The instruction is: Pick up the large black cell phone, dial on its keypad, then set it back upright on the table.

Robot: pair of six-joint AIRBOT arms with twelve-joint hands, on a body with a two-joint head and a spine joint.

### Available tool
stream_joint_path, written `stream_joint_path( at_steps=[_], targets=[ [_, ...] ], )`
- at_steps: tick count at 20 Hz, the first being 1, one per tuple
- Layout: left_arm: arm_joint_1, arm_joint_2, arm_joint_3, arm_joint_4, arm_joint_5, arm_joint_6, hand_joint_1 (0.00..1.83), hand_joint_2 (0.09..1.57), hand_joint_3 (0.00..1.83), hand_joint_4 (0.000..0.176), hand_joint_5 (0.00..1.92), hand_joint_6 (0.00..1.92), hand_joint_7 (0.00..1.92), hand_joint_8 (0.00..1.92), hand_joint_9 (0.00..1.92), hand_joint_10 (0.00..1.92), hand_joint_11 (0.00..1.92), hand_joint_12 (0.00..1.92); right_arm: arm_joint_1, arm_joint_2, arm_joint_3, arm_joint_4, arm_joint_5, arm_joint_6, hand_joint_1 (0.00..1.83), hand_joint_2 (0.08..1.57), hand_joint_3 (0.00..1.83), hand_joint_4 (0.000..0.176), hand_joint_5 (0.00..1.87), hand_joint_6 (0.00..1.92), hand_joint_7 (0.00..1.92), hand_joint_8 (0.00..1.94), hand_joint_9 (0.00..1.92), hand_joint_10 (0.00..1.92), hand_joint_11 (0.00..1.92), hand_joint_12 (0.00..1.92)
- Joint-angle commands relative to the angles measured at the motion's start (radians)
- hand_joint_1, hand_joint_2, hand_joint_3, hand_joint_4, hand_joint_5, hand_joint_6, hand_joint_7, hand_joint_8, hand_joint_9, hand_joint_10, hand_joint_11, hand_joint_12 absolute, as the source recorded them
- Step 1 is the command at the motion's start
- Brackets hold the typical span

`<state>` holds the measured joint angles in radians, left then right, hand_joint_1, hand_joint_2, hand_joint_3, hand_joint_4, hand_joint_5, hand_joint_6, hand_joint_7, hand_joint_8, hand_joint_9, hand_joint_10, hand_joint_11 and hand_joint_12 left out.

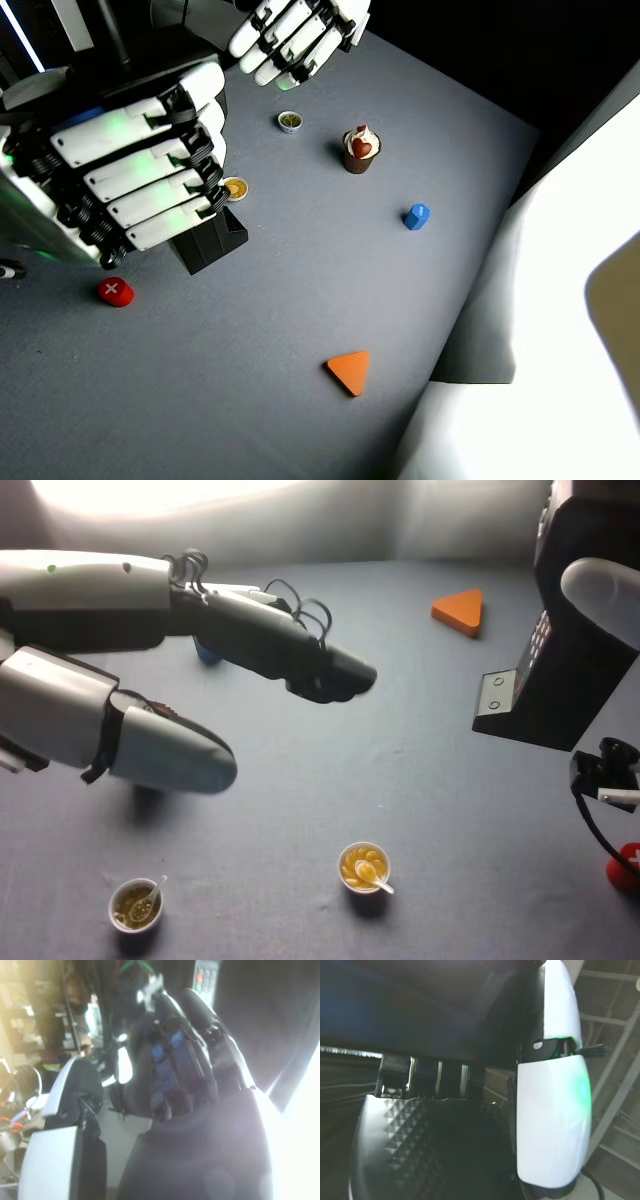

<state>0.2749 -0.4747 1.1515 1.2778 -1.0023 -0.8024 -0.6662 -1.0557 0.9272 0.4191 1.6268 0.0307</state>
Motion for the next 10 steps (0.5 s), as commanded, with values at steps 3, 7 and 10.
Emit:
stream_joint_path(
  at_steps=[3, 7, 10],
  targets=[
    [-0.027, 0.009, -0.009, -0.048, -0.039, -0.029, 0.02, 1.25, 0.0, 0.0, 0.22, 0.0, 0.15, 0.0, 0.13, 0.0, 0.0, 0.36, -0.016, -0.002, 0.016, -0.02, 0.136, 0.046, 1.5, 1.08, 0.0, 0.0, 1.04, 0.69, 0.95, 0.9, 1.05, 1.0, 0.86, 1.54],
    [-0.03, 0.013, 0.0, -0.113, -0.04, -0.031, 0.0, 1.19, 0.0, 0.0, 0.18, 0.0, 0.11, 0.01, 0.06, 0.0, 0.02, 0.07, -0.044, -0.023, 0.048, 0.005, 0.136, 0.067, 1.49, 1.09, 0.0, 0.0, 1.02, 0.69, 0.9, 0.99, 1.01, 1.04, 0.89, 1.52],
    [-0.029, 0.014, 0.002, -0.138, -0.044, -0.031, 0.0, 1.19, 0.0, 0.0, 0.21, 0.0, 0.16, 0.0, 0.11, 0.01, 0.0, 0.37, -0.062, -0.033, 0.069, 0.016, 0.136, 0.08, 1.49, 1.1, 0.0, 0.0, 1.03, 0.69, 0.85, 1.01, 0.97, 1.12, 0.89, 1.52]
  ],
)
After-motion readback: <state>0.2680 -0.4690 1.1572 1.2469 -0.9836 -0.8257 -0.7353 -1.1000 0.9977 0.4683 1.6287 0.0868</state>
